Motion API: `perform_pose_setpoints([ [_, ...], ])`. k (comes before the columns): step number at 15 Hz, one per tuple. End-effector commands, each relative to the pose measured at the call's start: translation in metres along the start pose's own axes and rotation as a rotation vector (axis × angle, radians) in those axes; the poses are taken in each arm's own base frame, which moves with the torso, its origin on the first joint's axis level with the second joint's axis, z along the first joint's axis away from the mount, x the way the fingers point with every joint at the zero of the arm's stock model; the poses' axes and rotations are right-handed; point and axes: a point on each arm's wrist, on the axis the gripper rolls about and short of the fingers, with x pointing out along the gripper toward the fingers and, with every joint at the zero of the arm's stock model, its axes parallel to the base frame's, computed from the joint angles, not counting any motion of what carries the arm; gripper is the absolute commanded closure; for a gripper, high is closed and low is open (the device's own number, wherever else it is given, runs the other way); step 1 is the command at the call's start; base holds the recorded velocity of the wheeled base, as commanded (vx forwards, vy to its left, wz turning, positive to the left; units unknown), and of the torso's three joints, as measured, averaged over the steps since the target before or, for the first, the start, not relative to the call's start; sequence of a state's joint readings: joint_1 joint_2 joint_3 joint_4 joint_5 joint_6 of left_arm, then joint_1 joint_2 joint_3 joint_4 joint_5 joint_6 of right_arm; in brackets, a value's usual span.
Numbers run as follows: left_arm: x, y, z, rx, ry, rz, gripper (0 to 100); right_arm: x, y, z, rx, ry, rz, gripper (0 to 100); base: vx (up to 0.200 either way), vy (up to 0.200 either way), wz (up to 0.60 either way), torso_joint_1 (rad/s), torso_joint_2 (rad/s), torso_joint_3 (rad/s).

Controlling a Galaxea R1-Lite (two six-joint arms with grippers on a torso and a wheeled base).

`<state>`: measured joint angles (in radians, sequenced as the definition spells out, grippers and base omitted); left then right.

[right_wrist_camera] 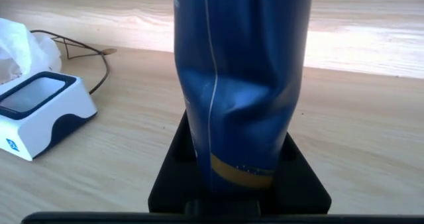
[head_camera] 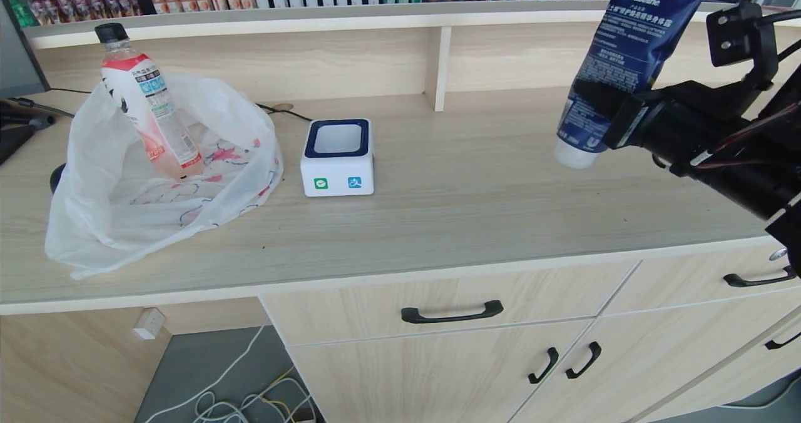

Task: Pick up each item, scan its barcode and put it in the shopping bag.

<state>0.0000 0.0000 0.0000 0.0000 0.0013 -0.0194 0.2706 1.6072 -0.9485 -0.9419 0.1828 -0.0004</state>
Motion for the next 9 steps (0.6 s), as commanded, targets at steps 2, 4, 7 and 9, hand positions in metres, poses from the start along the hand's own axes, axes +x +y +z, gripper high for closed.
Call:
perform_pose_setpoints([
  [2, 0.000, 0.000, 0.000, -0.001, 0.000, 0.000, 0, -0.054, 0.010, 0.022, 0.003, -0.032, 0.002, 100, 0.000, 0.000, 0.00, 0.000, 0.00, 0.000],
  [4, 0.000, 0.000, 0.000, -0.001, 0.000, 0.000, 0, -0.078, 0.017, 0.025, 0.006, -0.037, 0.010, 100, 0.000, 0.000, 0.00, 0.000, 0.00, 0.000],
  [7, 0.000, 0.000, 0.000, -0.001, 0.002, 0.000, 0, -0.105, 0.021, 0.029, 0.021, -0.054, 0.010, 100, 0.000, 0.000, 0.00, 0.000, 0.00, 0.000],
  [9, 0.000, 0.000, 0.000, -0.001, 0.000, 0.000, 0, -0.113, 0.023, 0.032, 0.025, -0.066, 0.012, 100, 0.000, 0.000, 0.00, 0.000, 0.00, 0.000],
])
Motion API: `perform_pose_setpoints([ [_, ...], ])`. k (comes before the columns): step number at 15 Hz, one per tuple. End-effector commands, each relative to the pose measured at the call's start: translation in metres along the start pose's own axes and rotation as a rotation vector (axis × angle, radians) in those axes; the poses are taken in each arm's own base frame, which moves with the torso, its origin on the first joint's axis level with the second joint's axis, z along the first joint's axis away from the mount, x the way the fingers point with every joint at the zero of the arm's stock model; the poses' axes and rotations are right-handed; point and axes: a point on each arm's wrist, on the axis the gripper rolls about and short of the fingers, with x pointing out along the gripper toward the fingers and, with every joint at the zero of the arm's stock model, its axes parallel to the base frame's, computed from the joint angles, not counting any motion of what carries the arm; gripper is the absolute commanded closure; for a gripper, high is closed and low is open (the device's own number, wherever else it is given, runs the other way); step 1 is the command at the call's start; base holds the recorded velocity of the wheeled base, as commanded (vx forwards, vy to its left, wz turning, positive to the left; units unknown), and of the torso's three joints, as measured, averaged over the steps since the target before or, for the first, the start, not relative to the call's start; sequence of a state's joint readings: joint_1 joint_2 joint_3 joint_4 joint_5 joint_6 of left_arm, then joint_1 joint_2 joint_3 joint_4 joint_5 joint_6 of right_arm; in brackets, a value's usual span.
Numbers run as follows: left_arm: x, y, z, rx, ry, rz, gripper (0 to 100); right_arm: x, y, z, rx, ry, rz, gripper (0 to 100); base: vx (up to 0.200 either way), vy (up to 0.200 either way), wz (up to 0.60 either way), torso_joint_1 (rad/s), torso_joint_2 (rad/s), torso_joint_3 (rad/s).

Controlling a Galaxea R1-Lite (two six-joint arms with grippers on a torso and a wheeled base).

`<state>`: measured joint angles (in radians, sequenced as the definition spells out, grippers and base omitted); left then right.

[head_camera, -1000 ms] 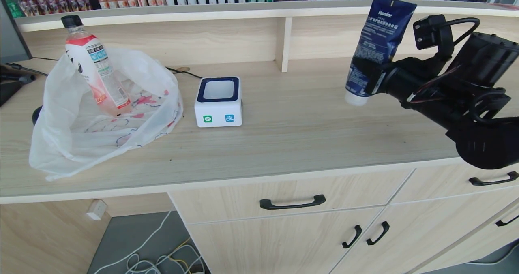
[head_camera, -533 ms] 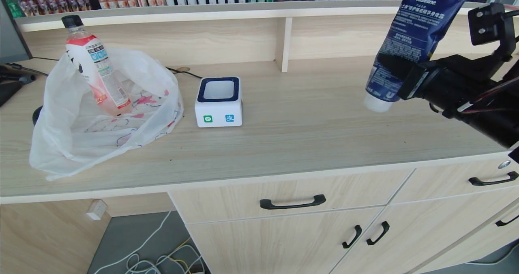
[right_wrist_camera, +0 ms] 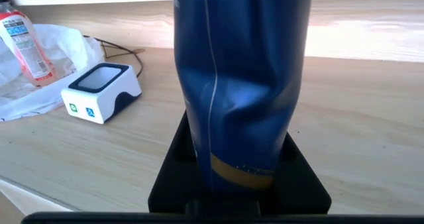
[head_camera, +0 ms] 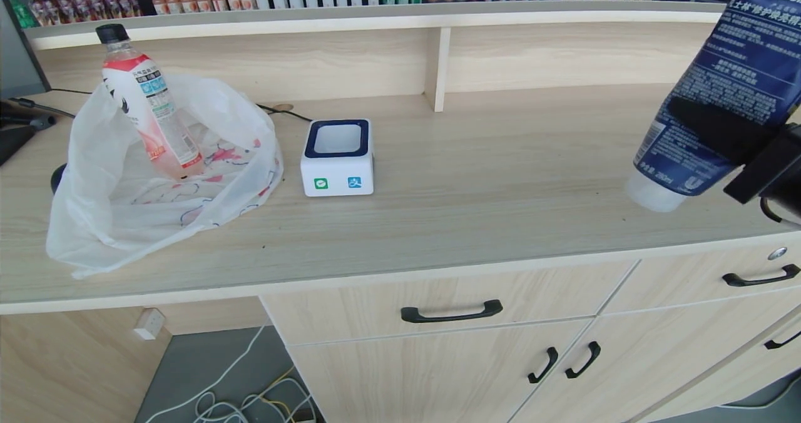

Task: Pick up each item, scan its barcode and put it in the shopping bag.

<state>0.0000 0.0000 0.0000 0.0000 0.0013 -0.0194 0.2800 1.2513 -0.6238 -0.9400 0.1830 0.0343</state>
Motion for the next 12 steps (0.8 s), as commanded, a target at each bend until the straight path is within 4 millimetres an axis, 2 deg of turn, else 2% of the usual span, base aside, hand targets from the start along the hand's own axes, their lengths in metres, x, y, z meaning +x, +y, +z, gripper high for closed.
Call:
perform_pose_setpoints([
  [1, 0.0000, 0.0000, 0.0000, -0.001, 0.000, 0.000, 0, -0.0135, 0.0030, 0.0112, -0.005, -0.044, 0.003, 100, 0.000, 0.000, 0.00, 0.000, 0.00, 0.000],
  [9, 0.0001, 0.0000, 0.0000, -0.001, 0.002, 0.000, 0, -0.0135, 0.0033, 0.0096, 0.071, -0.038, 0.006, 100, 0.000, 0.000, 0.00, 0.000, 0.00, 0.000],
  [12, 0.0000, 0.0000, 0.0000, -0.001, 0.000, 0.000, 0, -0.0199, 0.0128, 0.0042, 0.175, -0.019, 0.054, 100, 0.000, 0.000, 0.00, 0.000, 0.00, 0.000],
])
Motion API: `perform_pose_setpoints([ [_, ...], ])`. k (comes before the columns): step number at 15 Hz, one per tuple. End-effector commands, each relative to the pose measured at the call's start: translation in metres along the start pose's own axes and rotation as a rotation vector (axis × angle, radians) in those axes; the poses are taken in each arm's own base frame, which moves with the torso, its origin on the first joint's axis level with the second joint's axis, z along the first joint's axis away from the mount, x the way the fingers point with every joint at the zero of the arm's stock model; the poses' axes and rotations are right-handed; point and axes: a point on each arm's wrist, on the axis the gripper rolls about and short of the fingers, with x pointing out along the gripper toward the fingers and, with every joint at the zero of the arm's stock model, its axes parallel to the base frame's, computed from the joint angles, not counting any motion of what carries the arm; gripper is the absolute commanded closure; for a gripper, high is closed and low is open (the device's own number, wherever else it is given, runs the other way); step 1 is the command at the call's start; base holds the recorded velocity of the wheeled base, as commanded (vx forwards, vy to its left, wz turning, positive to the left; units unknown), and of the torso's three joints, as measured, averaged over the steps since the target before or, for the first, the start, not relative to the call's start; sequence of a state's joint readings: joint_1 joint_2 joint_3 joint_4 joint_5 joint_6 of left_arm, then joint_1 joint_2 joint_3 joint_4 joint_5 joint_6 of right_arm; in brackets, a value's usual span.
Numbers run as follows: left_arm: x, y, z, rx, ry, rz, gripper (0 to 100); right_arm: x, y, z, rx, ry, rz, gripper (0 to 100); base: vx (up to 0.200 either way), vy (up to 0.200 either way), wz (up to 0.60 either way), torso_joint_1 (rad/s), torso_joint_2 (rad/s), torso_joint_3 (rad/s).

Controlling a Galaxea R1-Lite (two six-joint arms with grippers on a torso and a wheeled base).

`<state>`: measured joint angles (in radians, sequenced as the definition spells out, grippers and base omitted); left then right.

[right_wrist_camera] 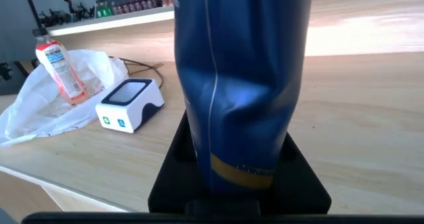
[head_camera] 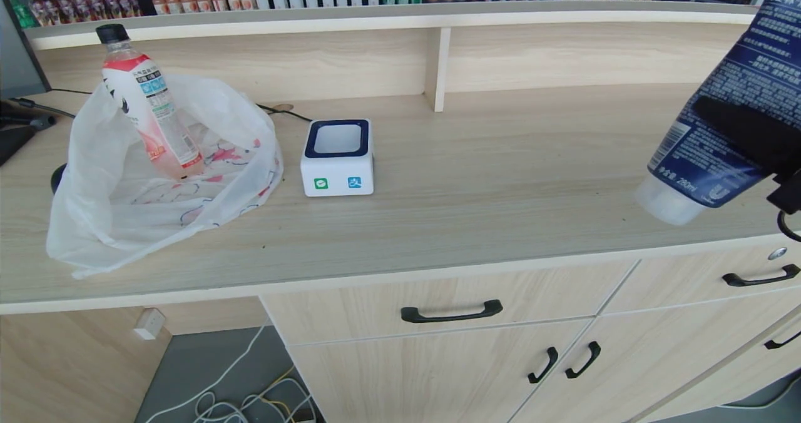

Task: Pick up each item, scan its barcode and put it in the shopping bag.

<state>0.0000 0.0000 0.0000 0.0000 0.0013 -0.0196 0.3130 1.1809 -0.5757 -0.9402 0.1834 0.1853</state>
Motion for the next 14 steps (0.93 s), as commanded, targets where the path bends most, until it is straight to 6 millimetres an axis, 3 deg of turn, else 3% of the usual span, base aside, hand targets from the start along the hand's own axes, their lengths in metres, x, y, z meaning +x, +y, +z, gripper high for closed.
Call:
perform_pose_setpoints([
  [1, 0.000, 0.000, 0.000, 0.000, 0.000, 0.000, 0, -0.001, 0.006, 0.000, 0.047, -0.001, 0.033, 100, 0.000, 0.000, 0.00, 0.000, 0.00, 0.000],
  [14, 0.000, 0.000, 0.000, 0.000, 0.000, 0.000, 0, -0.006, 0.047, -0.005, 0.361, 0.061, 0.298, 100, 0.000, 0.000, 0.00, 0.000, 0.00, 0.000],
])
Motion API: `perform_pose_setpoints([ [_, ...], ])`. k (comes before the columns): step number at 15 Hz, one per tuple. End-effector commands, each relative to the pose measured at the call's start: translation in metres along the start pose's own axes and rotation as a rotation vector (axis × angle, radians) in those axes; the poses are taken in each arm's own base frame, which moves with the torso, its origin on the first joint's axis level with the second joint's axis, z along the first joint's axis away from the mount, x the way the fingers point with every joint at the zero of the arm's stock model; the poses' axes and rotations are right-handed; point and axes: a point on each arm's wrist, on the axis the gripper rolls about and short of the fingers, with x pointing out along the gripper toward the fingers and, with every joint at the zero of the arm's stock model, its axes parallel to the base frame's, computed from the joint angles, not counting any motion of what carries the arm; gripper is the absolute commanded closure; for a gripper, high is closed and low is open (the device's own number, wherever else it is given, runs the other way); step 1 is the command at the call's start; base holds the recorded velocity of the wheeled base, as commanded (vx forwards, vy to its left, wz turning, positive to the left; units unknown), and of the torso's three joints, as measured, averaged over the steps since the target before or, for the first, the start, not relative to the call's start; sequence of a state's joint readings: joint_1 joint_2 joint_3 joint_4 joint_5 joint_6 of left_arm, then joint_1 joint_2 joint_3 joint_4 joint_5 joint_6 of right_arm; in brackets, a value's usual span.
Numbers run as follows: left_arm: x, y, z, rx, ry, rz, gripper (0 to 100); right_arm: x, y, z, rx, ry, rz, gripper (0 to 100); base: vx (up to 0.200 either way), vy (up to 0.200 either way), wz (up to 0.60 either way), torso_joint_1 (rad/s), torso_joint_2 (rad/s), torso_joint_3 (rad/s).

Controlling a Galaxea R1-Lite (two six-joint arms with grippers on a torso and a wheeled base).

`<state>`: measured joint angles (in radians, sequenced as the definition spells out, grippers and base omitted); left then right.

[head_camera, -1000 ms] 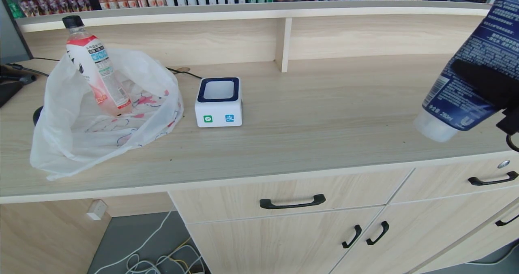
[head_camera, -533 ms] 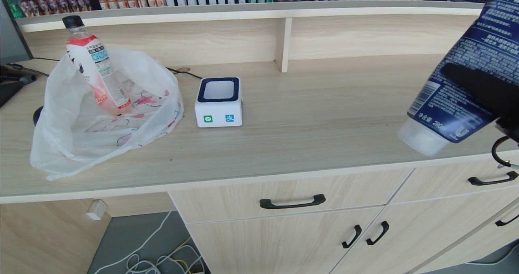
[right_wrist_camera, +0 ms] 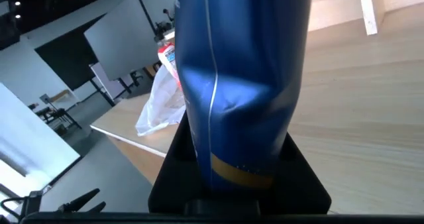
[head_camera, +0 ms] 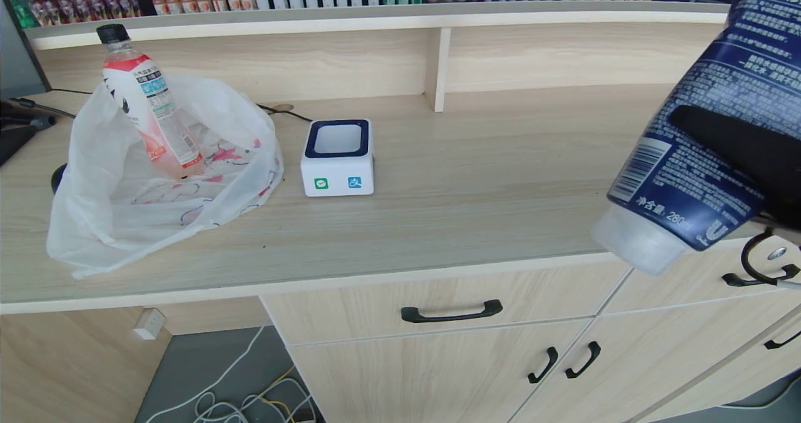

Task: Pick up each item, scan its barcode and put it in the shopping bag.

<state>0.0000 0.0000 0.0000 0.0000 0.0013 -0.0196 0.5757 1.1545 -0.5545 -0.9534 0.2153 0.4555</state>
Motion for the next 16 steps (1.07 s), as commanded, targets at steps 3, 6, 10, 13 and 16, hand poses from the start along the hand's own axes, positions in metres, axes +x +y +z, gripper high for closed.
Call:
perform_pose_setpoints([
  [3, 0.000, 0.000, 0.000, 0.000, 0.002, 0.000, 0, 0.004, 0.012, -0.002, 0.039, 0.015, 0.091, 100, 0.000, 0.000, 0.00, 0.000, 0.00, 0.000],
  [6, 0.000, 0.000, 0.000, 0.000, 0.002, 0.000, 0, 0.004, 0.015, 0.000, 0.035, 0.020, 0.170, 100, 0.000, 0.000, 0.00, 0.000, 0.00, 0.000],
  [10, 0.000, 0.000, 0.000, 0.000, 0.002, 0.000, 0, 0.008, 0.015, 0.000, 0.069, 0.022, 0.199, 100, 0.000, 0.000, 0.00, 0.000, 0.00, 0.000],
  [13, 0.000, 0.000, 0.000, 0.000, 0.002, 0.000, 0, 0.009, 0.016, 0.001, 0.088, 0.016, 0.230, 100, 0.000, 0.000, 0.00, 0.000, 0.00, 0.000],
  [16, 0.000, 0.000, 0.000, 0.000, 0.002, 0.000, 0, 0.009, 0.016, 0.002, 0.088, 0.014, 0.230, 100, 0.000, 0.000, 0.00, 0.000, 0.00, 0.000],
])
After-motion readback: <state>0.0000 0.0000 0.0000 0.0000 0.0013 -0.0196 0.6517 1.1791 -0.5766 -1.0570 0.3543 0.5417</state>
